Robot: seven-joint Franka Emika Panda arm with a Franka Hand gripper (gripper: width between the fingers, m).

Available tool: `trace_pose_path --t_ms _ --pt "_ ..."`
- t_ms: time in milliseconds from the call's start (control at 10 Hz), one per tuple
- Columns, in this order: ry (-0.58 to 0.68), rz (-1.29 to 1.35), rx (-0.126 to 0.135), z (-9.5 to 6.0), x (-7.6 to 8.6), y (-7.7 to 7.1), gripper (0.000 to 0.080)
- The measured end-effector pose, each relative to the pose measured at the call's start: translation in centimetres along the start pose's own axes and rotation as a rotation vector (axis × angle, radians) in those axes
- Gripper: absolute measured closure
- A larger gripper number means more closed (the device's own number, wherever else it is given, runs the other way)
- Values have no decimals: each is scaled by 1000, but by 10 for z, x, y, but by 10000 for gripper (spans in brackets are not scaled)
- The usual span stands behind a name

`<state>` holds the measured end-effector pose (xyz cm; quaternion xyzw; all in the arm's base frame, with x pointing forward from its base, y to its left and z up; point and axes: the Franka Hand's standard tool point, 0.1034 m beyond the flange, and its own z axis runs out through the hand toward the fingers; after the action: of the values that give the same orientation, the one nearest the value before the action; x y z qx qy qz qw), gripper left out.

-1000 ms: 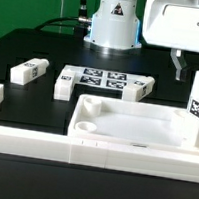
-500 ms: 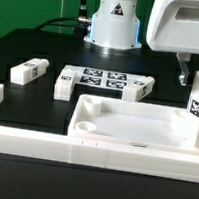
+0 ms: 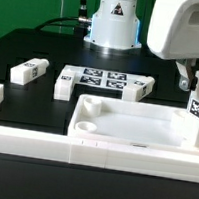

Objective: Assemble desk

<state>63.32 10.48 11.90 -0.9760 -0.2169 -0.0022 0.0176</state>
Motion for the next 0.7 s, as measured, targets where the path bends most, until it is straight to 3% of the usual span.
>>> trace_pose_path --t_ms 200,300,400,700 --pt "-1 -47 2 1 -1 1 409" --pt "-1 -48 2 1 -1 1 409" --pt "-1 -48 2 1 -1 1 511" --pt "-1 -18 4 1 -1 1 511"
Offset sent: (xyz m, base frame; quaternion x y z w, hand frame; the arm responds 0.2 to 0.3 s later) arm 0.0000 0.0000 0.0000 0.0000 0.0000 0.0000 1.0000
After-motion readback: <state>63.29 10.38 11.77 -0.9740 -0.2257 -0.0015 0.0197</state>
